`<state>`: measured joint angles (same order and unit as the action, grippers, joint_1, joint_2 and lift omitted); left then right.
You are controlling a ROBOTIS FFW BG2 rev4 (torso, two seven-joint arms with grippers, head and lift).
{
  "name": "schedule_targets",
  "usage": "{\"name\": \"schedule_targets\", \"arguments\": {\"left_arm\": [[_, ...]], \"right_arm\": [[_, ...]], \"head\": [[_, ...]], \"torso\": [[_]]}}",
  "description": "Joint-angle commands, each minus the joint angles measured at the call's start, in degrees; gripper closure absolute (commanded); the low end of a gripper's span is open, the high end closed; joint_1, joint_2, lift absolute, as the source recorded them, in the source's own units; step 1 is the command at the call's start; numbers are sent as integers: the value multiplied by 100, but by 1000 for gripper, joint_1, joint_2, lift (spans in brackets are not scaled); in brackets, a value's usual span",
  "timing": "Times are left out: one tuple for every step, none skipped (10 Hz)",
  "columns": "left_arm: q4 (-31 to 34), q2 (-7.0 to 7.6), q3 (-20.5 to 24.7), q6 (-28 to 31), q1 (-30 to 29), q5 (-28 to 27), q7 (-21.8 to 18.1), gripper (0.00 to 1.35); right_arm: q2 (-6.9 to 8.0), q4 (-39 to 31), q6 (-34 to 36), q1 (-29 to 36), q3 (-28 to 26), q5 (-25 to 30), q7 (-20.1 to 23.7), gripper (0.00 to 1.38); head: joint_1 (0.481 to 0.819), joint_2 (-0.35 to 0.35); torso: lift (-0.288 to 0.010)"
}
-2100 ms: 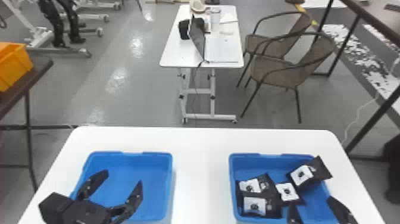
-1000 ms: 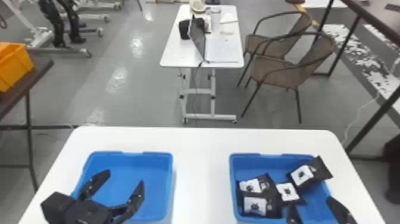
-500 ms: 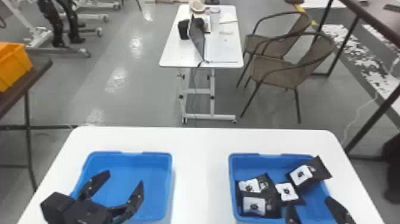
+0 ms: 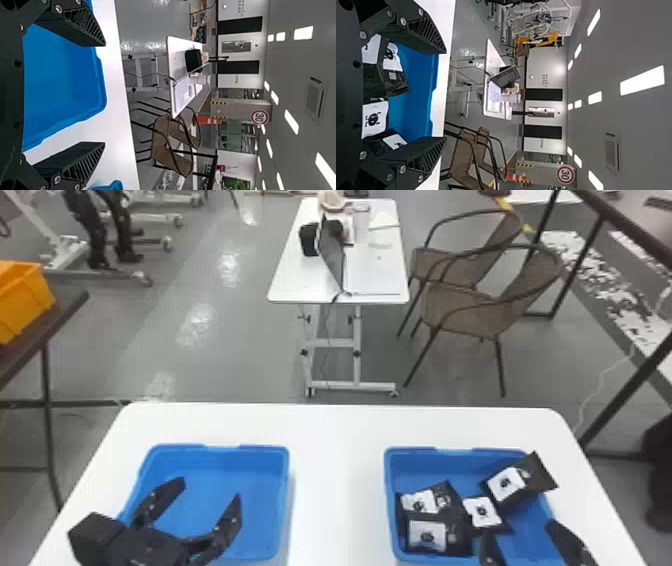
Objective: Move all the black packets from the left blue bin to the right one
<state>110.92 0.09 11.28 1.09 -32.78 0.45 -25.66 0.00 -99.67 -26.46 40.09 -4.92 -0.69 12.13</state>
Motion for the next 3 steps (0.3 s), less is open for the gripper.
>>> {"name": "schedule_targets", "arguments": {"left_arm": [[-9,-24,-12,14,0,17,0,136],[-9,-24,-12,14,0,25,0,136],[-9,-24,-12,14,0,25,0,136]], "right_arm": [[5,0,0,-1,0,-2,0,259],[5,0,0,-1,9,-2,0,259],[5,0,0,-1,9,-2,0,259]], "head": [[695,24],[695,24],[695,23]], "torso": [[0],[0],[0]]}}
